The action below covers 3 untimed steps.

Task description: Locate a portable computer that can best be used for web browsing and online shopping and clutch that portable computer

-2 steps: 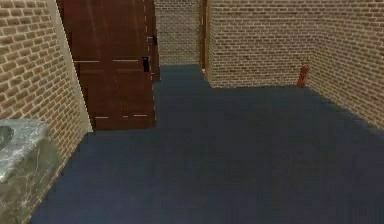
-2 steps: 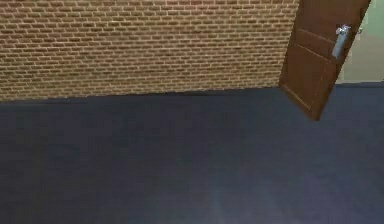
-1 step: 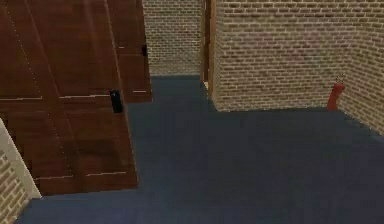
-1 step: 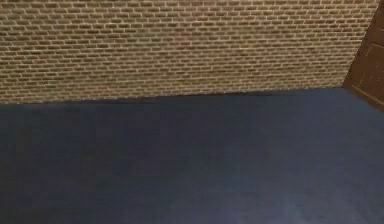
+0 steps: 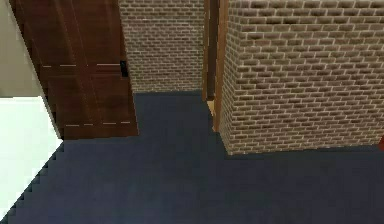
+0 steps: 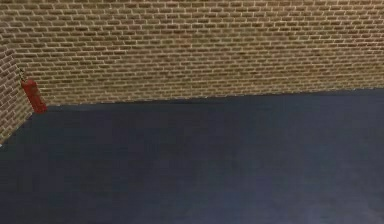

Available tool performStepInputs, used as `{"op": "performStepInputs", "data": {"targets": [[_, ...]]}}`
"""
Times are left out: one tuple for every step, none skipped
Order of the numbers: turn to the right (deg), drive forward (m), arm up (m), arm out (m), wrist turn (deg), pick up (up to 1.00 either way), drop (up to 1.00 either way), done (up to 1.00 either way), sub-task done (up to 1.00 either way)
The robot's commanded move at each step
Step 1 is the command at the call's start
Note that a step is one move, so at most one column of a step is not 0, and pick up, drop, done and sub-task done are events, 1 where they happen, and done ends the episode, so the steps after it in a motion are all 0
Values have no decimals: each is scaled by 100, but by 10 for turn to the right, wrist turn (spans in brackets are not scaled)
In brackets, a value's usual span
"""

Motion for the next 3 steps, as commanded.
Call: {"op": "performStepInputs", "data": {"targets": [[60,0,0,0,0,0,0,0,0],[0,15,0,0,0,0,0,0,0],[-90,0,0,0,0,0,0,0,0]]}}
